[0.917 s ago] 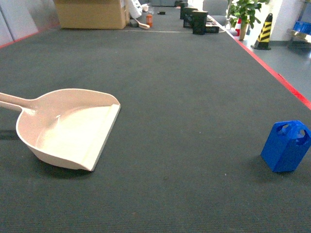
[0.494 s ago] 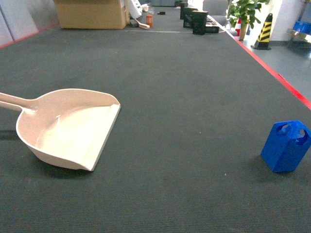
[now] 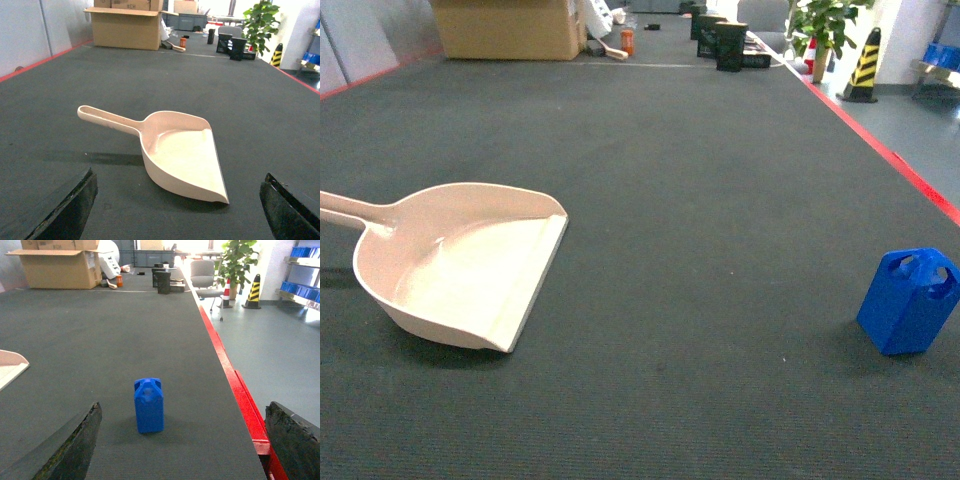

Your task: Place part in tray to right shelf

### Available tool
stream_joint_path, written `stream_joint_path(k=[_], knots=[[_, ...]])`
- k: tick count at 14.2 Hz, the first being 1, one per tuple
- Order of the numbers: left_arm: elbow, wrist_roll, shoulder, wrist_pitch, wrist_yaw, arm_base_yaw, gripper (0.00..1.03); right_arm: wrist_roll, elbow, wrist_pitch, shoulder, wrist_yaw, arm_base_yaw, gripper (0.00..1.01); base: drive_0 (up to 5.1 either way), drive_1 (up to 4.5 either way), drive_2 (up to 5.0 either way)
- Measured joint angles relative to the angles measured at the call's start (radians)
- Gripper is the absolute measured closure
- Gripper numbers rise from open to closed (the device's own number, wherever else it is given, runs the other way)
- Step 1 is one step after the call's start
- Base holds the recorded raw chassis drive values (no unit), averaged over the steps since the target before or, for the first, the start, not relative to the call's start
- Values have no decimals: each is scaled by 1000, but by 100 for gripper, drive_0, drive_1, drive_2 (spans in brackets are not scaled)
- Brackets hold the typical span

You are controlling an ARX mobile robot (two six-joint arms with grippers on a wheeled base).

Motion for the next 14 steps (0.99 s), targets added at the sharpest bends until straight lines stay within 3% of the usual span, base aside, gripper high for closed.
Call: stream_joint_path(k=[14], knots=[[0, 0, 0, 0, 0, 0, 5, 0, 0, 0, 0, 0, 0, 3, 0, 0, 0]])
